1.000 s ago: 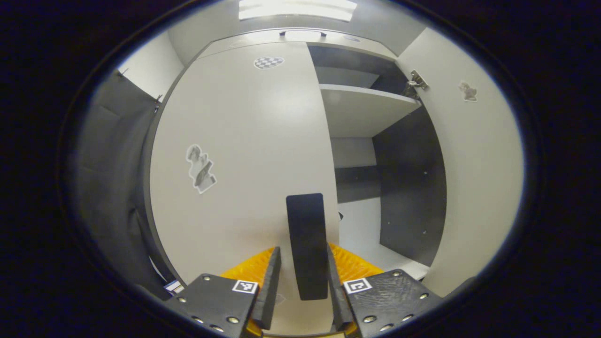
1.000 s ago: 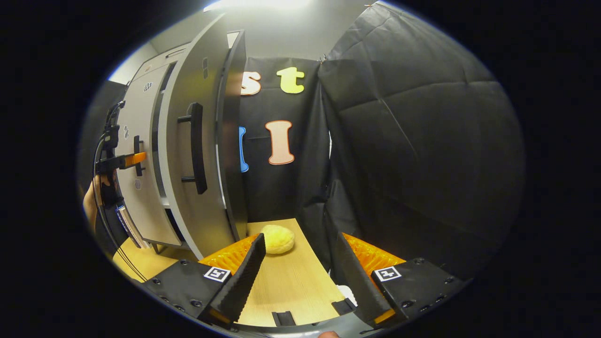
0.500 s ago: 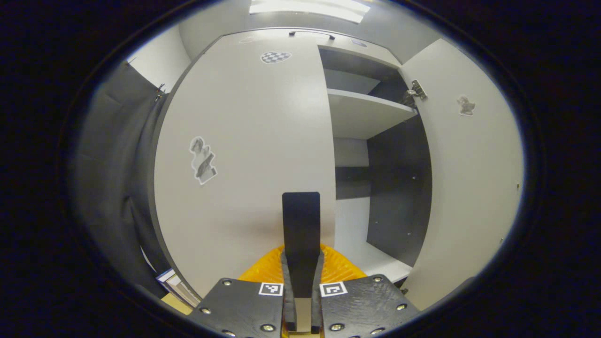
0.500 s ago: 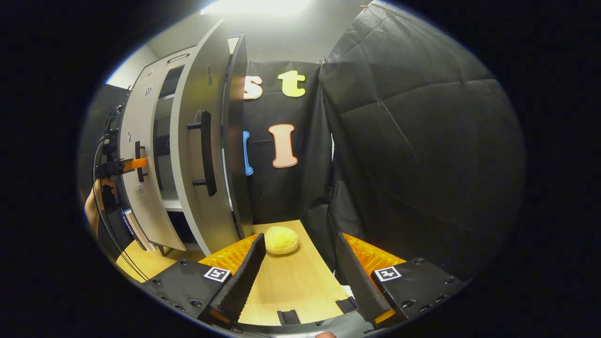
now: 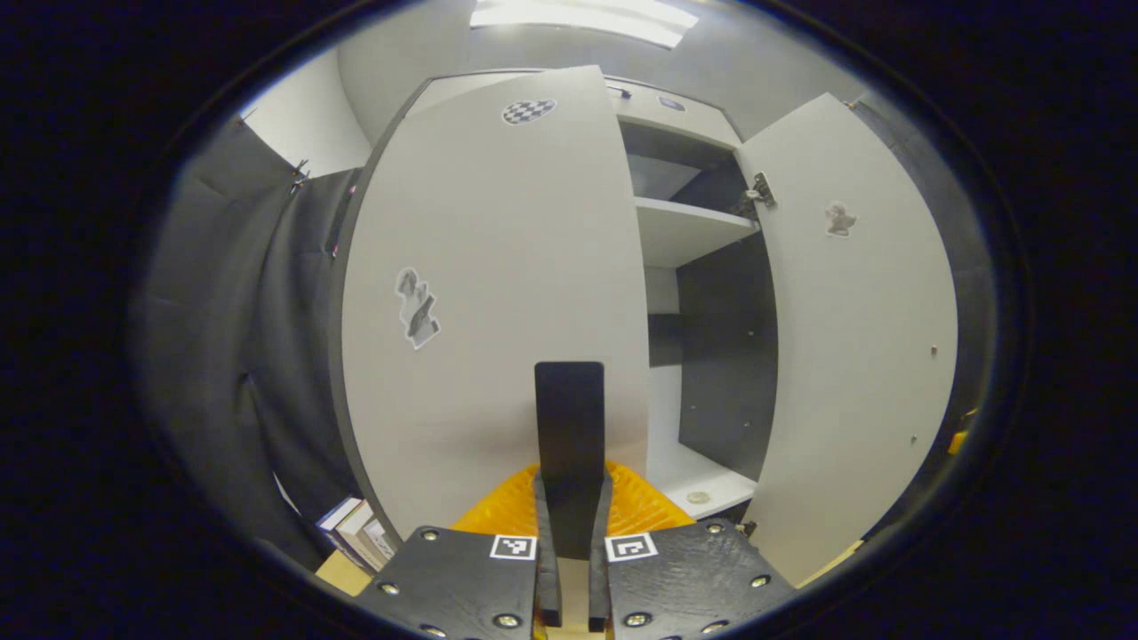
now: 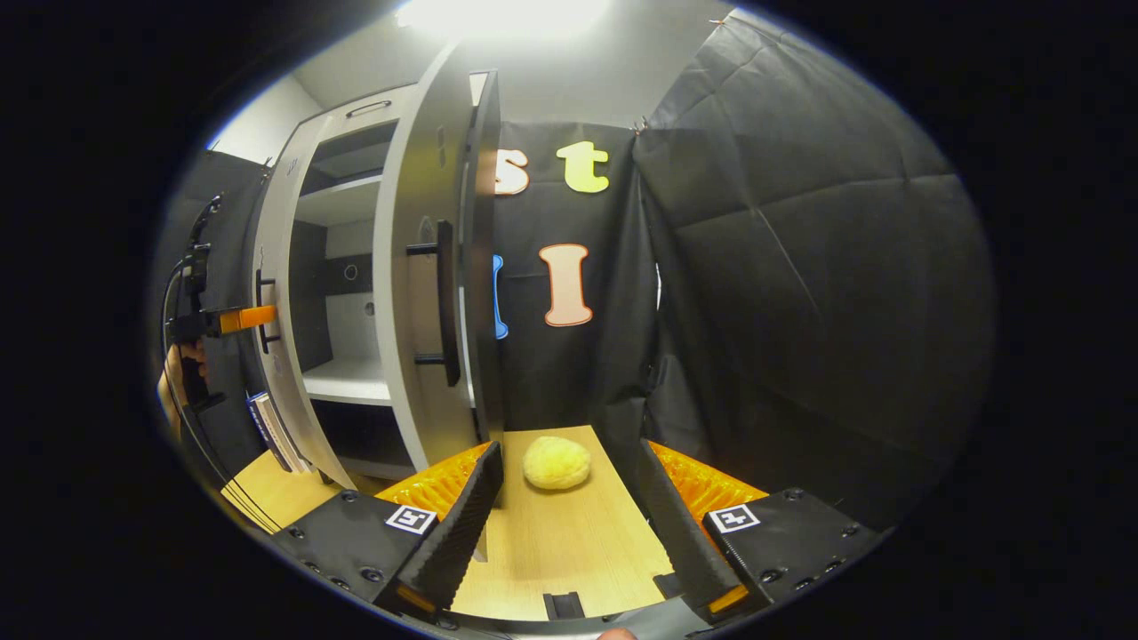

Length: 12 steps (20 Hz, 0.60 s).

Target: Open the right door of the double-door shoe cabinet with the right hand, and open the left door with the left hand.

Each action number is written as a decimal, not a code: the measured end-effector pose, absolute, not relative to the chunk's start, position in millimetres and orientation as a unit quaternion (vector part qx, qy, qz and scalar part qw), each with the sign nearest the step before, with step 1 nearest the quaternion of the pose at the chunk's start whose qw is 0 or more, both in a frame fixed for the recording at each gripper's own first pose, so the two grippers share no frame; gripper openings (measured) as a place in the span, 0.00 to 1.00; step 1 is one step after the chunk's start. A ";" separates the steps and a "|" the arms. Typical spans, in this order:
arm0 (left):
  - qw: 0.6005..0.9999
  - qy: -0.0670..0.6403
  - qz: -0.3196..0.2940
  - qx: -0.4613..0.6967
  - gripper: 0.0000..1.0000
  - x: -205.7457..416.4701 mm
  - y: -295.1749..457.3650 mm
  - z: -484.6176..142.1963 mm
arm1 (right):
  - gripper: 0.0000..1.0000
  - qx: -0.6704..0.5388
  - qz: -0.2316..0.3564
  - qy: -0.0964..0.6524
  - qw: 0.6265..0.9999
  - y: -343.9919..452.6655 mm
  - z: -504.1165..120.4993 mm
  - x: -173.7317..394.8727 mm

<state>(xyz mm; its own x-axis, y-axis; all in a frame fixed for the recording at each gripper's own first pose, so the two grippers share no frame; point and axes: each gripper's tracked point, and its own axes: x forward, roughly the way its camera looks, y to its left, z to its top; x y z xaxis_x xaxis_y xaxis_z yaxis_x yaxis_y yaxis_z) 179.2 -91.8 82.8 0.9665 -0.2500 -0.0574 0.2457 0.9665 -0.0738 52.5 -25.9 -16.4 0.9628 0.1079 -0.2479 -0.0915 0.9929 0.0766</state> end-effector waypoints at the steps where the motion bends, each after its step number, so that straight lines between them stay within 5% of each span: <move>1: 0.991 0.034 -0.125 -0.033 0.15 175.2 -88.0 84.2 | 0.95 0.032 0.055 0.126 0.990 -21.5 -17.0 51.1; 12: 0.994 0.026 -0.098 -0.037 0.14 113.4 -11.8 83.1 | 0.96 0.026 0.064 0.115 0.991 7.1 -8.0 42.2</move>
<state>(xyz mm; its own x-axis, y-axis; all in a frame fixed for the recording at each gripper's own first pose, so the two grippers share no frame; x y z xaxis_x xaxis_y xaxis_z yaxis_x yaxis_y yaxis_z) 113.4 -11.8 83.1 0.9793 -0.1976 -0.0442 0.1937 0.9779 -0.0783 42.2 7.1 -8.0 0.9653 0.1332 -0.2247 -0.1213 0.9904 0.0657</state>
